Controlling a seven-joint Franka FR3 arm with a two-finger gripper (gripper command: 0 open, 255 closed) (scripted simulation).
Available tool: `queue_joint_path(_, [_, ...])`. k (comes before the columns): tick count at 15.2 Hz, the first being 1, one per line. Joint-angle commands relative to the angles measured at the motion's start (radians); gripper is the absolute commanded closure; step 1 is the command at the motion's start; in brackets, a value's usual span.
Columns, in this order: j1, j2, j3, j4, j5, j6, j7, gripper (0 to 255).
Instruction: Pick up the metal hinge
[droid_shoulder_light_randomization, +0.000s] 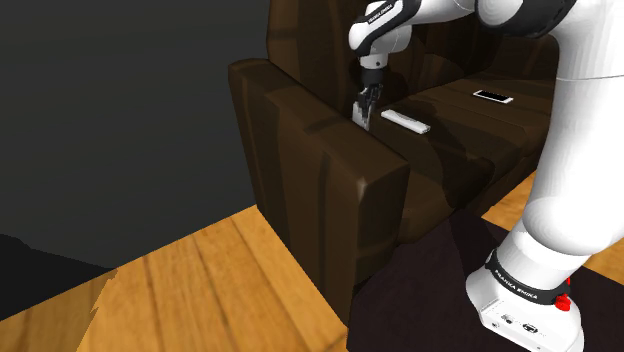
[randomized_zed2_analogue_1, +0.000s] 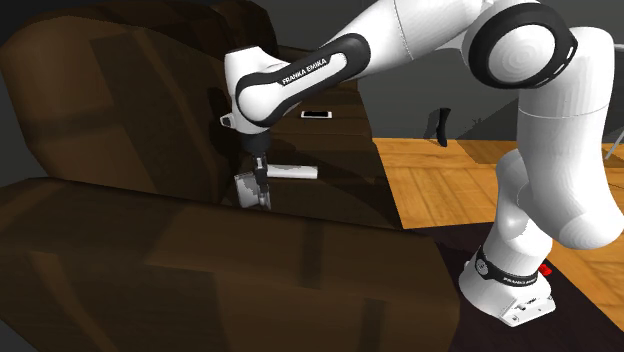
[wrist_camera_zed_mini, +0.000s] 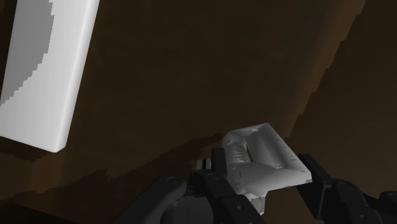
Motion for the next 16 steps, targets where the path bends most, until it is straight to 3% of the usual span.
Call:
queue_joint_path(1, [0.001,-0.009,-0.001,0.010,-0.003,-0.018,0.002,255])
queue_joint_path(16, [0.001,-0.049,-0.007,0.131,-0.017,-0.179,0.013,255])
